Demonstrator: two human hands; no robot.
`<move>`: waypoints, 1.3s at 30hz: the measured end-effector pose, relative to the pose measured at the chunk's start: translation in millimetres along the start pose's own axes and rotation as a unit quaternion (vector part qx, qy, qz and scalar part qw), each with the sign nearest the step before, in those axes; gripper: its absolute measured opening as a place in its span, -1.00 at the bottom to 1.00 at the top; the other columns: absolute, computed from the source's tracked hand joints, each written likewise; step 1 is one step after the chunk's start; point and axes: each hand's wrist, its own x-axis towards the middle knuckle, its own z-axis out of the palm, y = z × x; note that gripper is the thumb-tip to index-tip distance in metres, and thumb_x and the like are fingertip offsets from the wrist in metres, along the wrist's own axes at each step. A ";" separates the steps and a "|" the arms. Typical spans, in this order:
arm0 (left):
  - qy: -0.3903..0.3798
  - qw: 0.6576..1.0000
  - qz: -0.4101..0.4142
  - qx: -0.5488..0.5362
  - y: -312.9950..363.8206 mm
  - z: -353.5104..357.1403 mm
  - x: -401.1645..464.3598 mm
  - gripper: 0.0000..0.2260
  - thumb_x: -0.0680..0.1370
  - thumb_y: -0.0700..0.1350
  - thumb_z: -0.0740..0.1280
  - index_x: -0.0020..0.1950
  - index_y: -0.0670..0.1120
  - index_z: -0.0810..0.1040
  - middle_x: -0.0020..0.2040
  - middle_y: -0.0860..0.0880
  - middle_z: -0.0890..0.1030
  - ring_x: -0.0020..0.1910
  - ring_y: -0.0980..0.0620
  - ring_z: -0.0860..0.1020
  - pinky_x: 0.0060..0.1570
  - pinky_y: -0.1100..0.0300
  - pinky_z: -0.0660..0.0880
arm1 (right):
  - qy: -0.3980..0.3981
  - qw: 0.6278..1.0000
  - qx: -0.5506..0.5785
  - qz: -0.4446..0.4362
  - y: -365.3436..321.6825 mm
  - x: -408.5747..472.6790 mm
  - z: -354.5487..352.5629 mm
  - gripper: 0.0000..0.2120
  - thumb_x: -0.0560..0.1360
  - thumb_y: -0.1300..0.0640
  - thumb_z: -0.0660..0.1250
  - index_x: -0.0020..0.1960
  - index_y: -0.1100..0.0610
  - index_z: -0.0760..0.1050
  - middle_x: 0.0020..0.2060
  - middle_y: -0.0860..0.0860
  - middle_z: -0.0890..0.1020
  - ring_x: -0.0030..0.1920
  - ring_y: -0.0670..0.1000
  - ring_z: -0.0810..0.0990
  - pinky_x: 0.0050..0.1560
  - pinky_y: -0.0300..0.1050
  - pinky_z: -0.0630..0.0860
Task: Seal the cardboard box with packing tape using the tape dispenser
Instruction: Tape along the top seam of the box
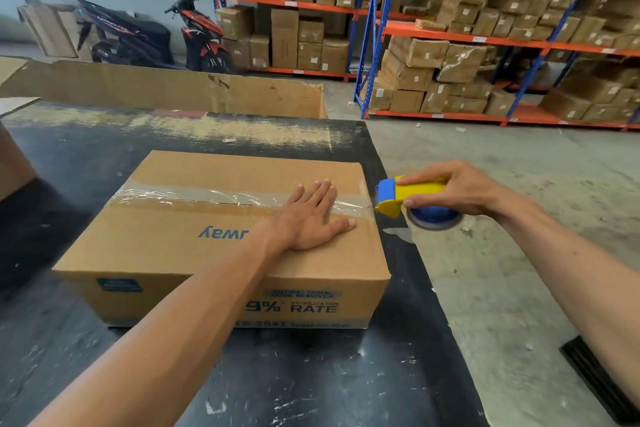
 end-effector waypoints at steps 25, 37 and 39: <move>-0.004 0.999 0.013 0.053 2.5 -4.3 -3.7 -0.04 0.36 0.54 -0.20 0.64 0.03 -0.23 0.65 0.01 -0.21 0.61 0.00 -0.21 0.52 -0.26 -0.20 | -0.047 0.986 -0.124 -0.099 -23.0 30.8 29.5 -0.44 0.23 -0.54 0.33 0.20 -0.43 0.52 -0.19 -0.09 0.47 -0.17 -0.06 0.47 -0.17 -0.08 0.38; -0.002 0.999 0.006 0.052 3.4 -3.0 -1.9 -0.11 0.48 0.48 -0.07 0.64 0.01 -0.20 0.66 0.00 -0.17 0.62 -0.01 -0.18 0.51 -0.29 -0.20 | -0.060 0.867 -0.453 -0.198 -99.4 20.7 23.4 -0.47 0.43 -0.43 0.28 0.37 -0.36 0.44 -0.13 -0.04 0.42 -0.21 -0.03 0.39 -0.27 -0.09 0.24; -0.003 0.999 0.002 0.049 4.4 -5.0 -2.3 -0.12 0.48 0.47 -0.06 0.65 0.01 -0.19 0.66 0.00 -0.17 0.62 -0.01 -0.18 0.50 -0.30 -0.20 | -0.042 0.870 -0.457 -0.181 -105.3 14.2 29.4 -0.50 0.44 -0.42 0.28 0.35 -0.36 0.46 -0.14 -0.04 0.40 -0.20 0.01 0.41 -0.26 -0.10 0.24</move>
